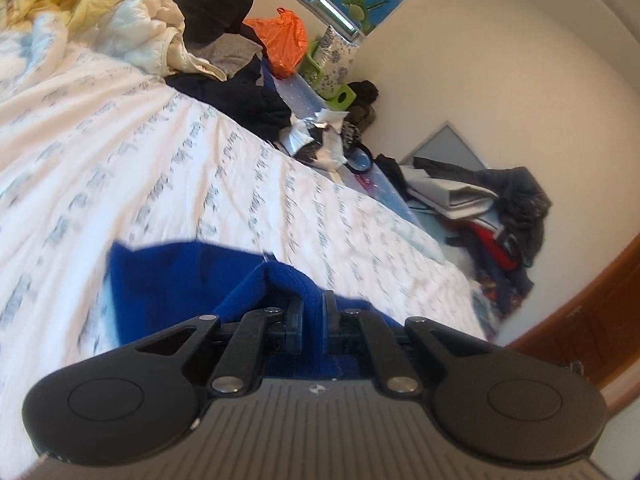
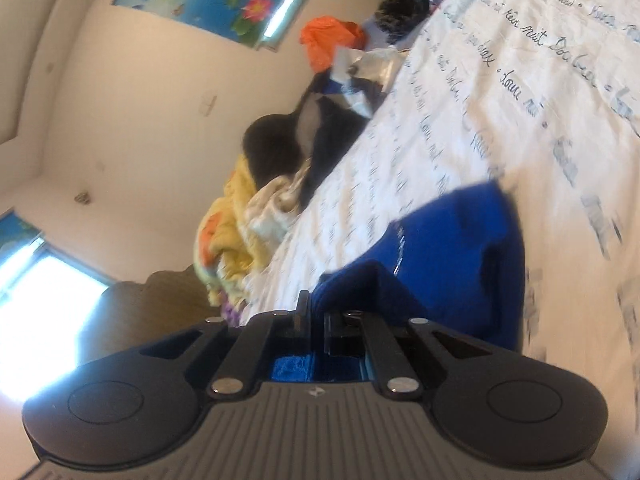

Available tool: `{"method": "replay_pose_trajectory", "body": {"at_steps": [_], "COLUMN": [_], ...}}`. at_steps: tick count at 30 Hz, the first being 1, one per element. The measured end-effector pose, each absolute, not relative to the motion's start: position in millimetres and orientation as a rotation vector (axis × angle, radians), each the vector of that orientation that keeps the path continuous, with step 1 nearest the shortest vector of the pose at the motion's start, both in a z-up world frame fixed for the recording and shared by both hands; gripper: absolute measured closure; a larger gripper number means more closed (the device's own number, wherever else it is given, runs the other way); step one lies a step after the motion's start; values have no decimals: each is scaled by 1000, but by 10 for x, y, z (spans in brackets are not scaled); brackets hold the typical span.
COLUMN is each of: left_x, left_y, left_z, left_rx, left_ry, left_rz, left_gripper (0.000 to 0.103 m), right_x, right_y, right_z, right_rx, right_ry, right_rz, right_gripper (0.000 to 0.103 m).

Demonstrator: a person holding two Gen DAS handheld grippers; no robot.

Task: Fold small clothes

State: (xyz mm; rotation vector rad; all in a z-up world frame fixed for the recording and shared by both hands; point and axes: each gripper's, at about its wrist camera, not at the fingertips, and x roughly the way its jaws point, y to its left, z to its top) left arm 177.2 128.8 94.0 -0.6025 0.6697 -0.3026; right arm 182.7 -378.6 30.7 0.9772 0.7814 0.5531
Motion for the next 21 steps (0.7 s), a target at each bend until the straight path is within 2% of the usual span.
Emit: {"method": "replay_pose_trajectory", "body": {"at_steps": [4, 6, 7, 8, 9, 10, 11, 12, 14, 17, 21], "left_x": [2284, 2420, 2476, 2521, 2546, 2531, 2451, 2311, 2041, 1532, 686], "left_y": [1256, 1246, 1252, 1271, 1323, 1373, 1421, 1472, 1530, 1469, 1491], "left_z": [725, 608, 564, 538, 528, 557, 622, 703, 878, 1001, 731], "left_rx": [-567, -522, -511, -517, -543, -563, -569, -567, -543, -411, -440], "left_ry": [697, 713, 721, 732, 737, 723, 680, 613, 545, 552, 603], "left_rz": [-251, -198, -163, -150, -148, -137, -103, -69, -77, -19, -12], "left_gripper": [94, 92, 87, 83, 68, 35, 16, 2, 0, 0, 2], "right_x": [2340, 2479, 2526, 2569, 2578, 2540, 2479, 2400, 2193, 1649, 878], "right_y": [-3761, -3686, -3647, -3597, -3569, -3571, -3591, -3614, -3660, -3742, -3843], "right_z": [1, -98, -133, -167, -173, -148, -100, -35, 128, 364, 292], "right_rx": [1009, 989, 977, 966, 955, 940, 935, 936, 906, 787, 722], "right_ry": [826, 832, 844, 856, 857, 841, 806, 772, 736, 703, 782], "right_rz": [485, 431, 407, 378, 342, 318, 305, 309, 349, 384, 333], "right_gripper": [97, 93, 92, 82, 66, 56, 47, 43, 38, 38, 37]}}
